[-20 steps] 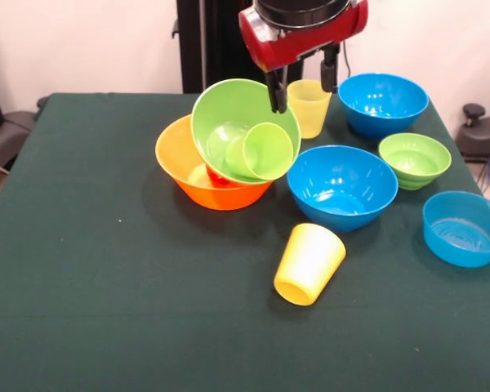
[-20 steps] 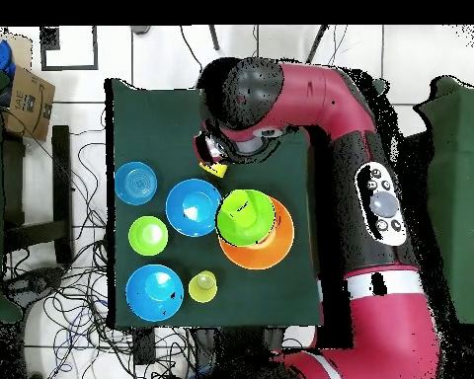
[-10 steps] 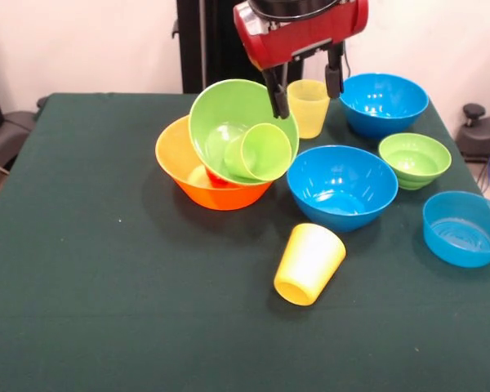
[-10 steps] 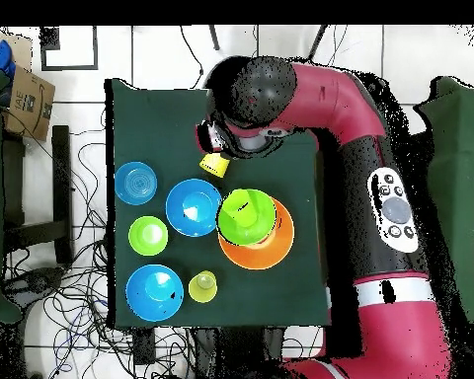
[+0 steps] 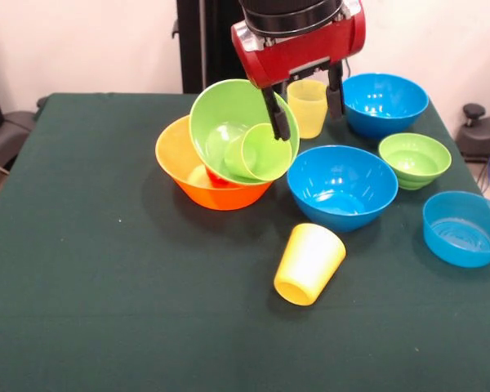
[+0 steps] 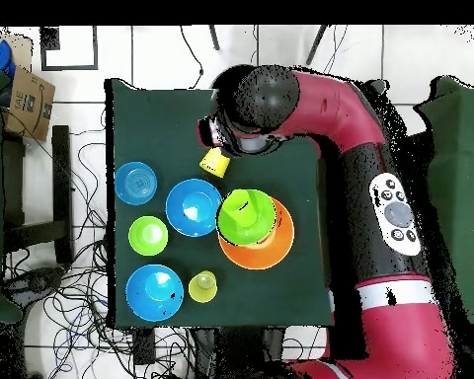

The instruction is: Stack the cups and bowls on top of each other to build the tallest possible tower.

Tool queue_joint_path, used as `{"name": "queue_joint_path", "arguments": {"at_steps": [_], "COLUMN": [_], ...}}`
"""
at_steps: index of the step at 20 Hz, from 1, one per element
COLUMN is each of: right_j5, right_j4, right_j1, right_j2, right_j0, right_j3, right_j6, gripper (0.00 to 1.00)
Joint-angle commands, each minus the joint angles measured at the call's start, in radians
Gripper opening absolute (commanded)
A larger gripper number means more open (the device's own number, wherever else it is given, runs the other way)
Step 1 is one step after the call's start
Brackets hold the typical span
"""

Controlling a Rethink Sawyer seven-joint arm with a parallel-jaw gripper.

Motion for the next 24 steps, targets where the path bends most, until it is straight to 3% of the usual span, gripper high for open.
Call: {"name": "queue_joint_path", "arguments": {"at_steps": [1, 6, 11, 15, 18, 24], "right_j5": [-0.082, -0.103, -0.058, -0.091, -0.150, -0.295], "right_j4": [0.018, 0.001, -0.058, -0.108, -0.168, -0.245], "right_j1": [0.016, 0.020, 0.029, 0.033, 0.040, 0.047], "right_j2": [-0.055, -0.044, -0.033, -0.023, -0.010, 0.000], "right_j0": [0.004, 0.001, 0.011, 0.009, 0.004, -0.003], "right_j3": [0.115, 0.118, 0.080, 0.091, 0.115, 0.181], "right_j6": [0.169, 0.113, 0.013, -0.060, -0.127, -0.119], "gripper": [1.00, 1.00, 1.00, 1.00, 1.00, 1.00]}}
